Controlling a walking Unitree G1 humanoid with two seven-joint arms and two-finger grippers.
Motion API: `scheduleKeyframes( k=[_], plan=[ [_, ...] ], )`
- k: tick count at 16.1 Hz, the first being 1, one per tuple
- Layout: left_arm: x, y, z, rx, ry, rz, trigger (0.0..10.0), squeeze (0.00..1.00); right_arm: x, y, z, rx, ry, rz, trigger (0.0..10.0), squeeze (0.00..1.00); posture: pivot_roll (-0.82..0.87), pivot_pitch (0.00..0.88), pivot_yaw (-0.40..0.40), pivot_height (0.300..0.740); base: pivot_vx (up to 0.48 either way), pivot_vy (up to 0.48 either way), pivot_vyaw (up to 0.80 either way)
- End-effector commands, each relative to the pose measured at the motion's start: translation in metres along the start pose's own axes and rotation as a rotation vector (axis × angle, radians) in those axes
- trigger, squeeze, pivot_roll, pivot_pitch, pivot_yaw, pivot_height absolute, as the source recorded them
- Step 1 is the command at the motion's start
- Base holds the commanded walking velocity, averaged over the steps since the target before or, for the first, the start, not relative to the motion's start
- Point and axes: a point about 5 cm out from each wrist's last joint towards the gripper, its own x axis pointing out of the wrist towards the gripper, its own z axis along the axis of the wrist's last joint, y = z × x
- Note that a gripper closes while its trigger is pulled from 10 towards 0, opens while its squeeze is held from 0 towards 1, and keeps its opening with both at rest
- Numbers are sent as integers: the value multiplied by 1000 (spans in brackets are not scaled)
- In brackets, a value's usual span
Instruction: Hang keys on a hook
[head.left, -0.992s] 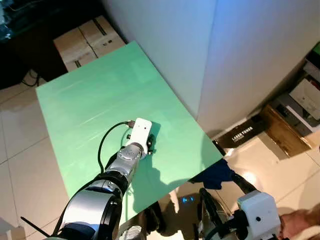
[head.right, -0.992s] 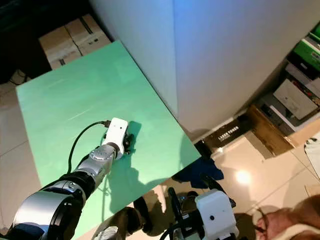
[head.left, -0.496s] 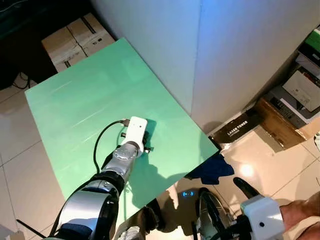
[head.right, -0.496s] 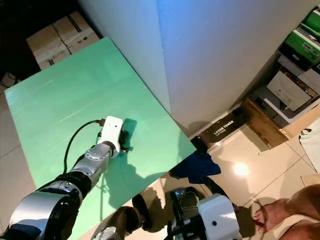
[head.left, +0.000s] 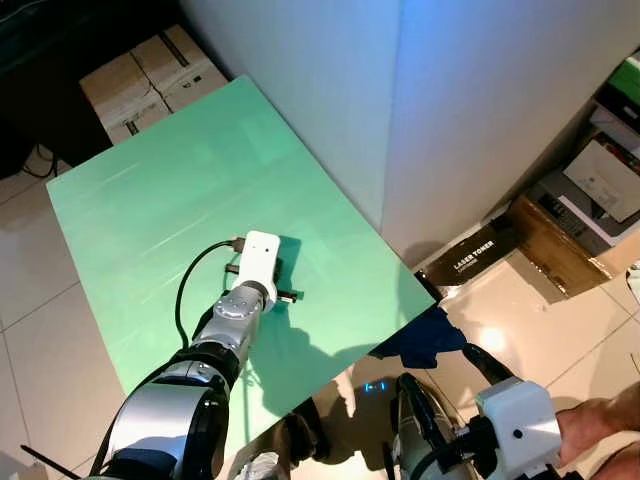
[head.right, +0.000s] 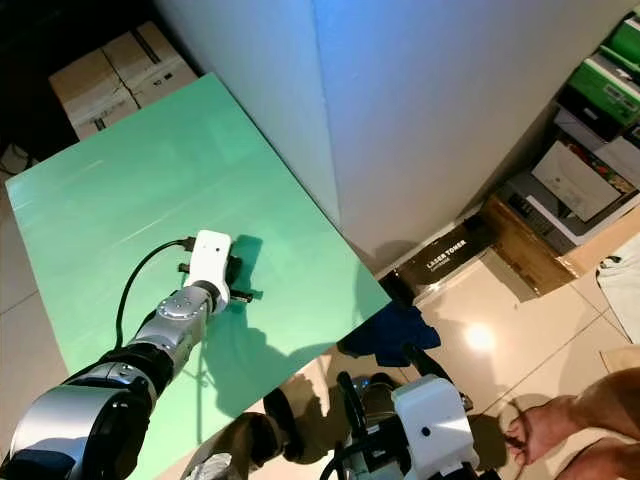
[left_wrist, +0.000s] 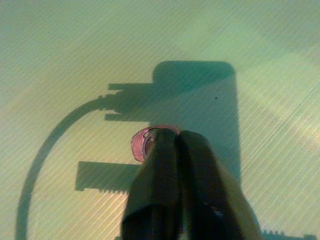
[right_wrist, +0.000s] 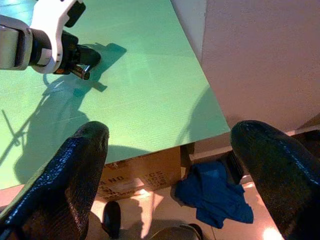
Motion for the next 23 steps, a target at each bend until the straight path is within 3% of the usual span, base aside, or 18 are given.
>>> scheduleKeyframes(
  k=[1, 7, 10, 13, 14, 15, 16, 18, 23],
  plan=[
    [-5, 8, -21, -41, 77, 20, 0, 0, 0, 3, -5, 24, 28, 18, 10000, 0, -472, 326, 192, 740, 0, 0, 0],
    [0, 31, 24, -107, -93, 34, 0, 0, 16, 3, -9, 35, 3, 16, 10000, 0, -427, 281, 218, 740, 0, 0, 0],
    [0, 43, 36, -118, -138, 48, 0, 0, 22, 2, -10, 35, -11, 18, 10000, 0, -406, 260, 223, 740, 0, 0, 0],
    [0, 42, 35, -35, -111, 24, 0, 0, 25, 1, -11, 35, -20, 24, 10000, 0, -392, 253, 223, 740, 0, 0, 0],
    [0, 41, 33, -18, -98, 35, 1804, 0, 25, 1, -10, 35, -21, 26, 10000, 0, -394, 253, 221, 740, 0, 0, 0],
    [1, 36, 29, -22, -80, 41, 10000, 0, 26, 1, -11, 35, -22, 28, 10000, 0, -395, 251, 219, 740, 0, 0, 0],
    [2, 30, 27, -27, -71, 27, 10000, 1000, 27, 1, -12, 35, -22, 29, 10000, 0, -399, 246, 219, 740, 0, 0, 0],
    [3, 17, 23, -14, -48, -10, 10000, 1000, 28, 1, -14, 33, -19, 24, 10000, 0, -411, 237, 223, 740, 0, 0, 0],
    [2, 0, 6, 36, 21, -46, 10000, 1000, 31, -2, -22, 28, -10, 8, 10000, 0, -416, 230, 227, 740, 0, 0, 0]
  ],
)
